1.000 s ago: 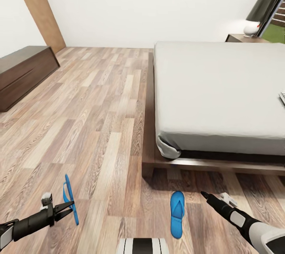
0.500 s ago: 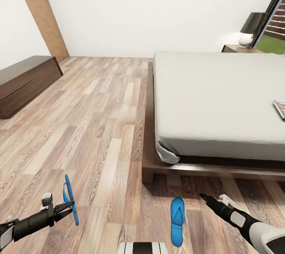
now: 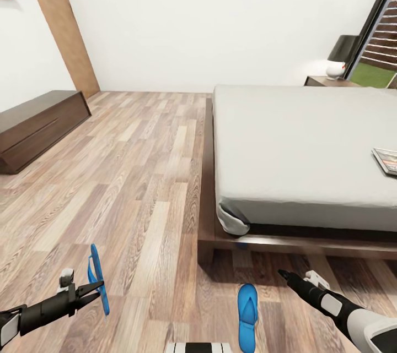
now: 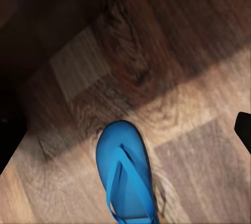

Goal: In the bedroom, move the book from the bed onto either nightstand, and place the two sandals side by side next to the bed.

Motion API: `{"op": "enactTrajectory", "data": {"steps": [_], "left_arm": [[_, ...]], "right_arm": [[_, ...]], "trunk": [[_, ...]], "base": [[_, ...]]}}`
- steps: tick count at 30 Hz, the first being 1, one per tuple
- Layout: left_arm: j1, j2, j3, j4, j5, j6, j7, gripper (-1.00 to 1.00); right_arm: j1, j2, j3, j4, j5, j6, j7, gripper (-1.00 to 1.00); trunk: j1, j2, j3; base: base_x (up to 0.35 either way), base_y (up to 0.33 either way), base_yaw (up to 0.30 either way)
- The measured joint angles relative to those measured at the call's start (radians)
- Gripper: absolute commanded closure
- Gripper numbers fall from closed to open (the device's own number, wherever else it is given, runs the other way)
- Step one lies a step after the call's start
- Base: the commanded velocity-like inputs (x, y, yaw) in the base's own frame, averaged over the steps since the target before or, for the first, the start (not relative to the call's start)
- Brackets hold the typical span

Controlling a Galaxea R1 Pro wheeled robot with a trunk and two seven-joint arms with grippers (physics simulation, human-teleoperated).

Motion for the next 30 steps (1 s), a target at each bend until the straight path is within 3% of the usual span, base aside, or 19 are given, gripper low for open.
{"op": "enactTrajectory", "data": {"steps": [5, 13, 30], "left_arm": [[0.000, -0.001, 0.000, 0.000, 0.000, 0.000, 0.001, 1.00], [0.000, -0.002, 0.000, 0.000, 0.000, 0.001, 0.001, 1.00], [0.000, -0.004, -0.001, 0.000, 0.001, 0.000, -0.004, 1.00]], "right_arm": [[0.003, -0.001, -0.001, 0.001, -0.004, 0.005, -0.001, -1.00], [0.007, 0.001, 0.000, 0.001, -0.063, 0.007, -0.004, -1.00], [0.025, 0.000, -0.001, 0.001, -0.084, 0.007, -0.003, -1.00]], "trunk": [[-0.002, 0.001, 0.019], [-0.006, 0.003, 0.050], [-0.006, 0.003, 0.050]], "base": [[0.000, 0.000, 0.000], [0.000, 0.000, 0.000], [0.000, 0.000, 0.000]]}}
